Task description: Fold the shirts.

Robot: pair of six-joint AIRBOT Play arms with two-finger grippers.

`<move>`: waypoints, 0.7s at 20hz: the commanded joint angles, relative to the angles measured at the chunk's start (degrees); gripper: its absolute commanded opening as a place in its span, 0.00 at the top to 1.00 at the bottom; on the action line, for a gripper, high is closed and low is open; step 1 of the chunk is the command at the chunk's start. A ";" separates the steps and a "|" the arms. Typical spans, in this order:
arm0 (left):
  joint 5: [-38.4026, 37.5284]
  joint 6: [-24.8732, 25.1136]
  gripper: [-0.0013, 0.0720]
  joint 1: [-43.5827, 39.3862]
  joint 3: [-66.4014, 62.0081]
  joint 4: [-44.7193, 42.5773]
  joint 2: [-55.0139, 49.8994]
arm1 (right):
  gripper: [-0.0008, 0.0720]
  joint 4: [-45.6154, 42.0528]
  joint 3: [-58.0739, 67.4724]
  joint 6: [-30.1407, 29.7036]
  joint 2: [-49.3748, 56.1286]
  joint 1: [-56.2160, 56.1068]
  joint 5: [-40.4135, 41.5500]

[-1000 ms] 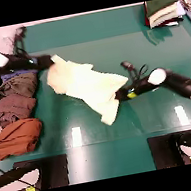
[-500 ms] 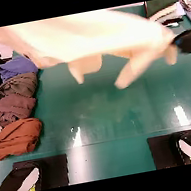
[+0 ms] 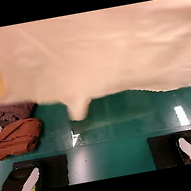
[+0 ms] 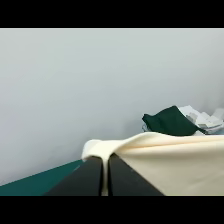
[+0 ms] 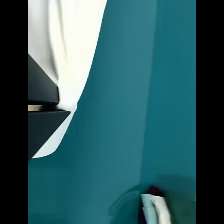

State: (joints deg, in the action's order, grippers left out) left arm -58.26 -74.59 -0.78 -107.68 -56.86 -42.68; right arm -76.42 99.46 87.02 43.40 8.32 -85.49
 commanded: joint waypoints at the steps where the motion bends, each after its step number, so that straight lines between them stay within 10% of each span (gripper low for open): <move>1: -4.11 0.09 0.95 0.04 3.15 0.17 -2.93 | 0.96 0.35 3.63 0.22 7.65 -0.61 -7.08; 11: 1.16 -0.87 0.92 0.26 20.48 -0.13 -35.91 | 0.93 1.55 -10.97 2.43 36.68 -8.72 7.80; 13: 0.76 -4.55 0.20 1.51 20.48 0.33 -39.15 | 0.42 5.97 -6.82 2.43 41.27 -7.67 8.35; 14: -0.11 -6.43 0.22 2.60 20.48 0.24 -39.34 | 0.41 8.94 -4.52 1.86 42.88 -6.84 7.10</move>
State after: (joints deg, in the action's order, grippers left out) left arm -58.39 -76.79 0.32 -88.12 -56.93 -76.97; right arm -73.47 91.59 89.47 79.94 0.60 -80.36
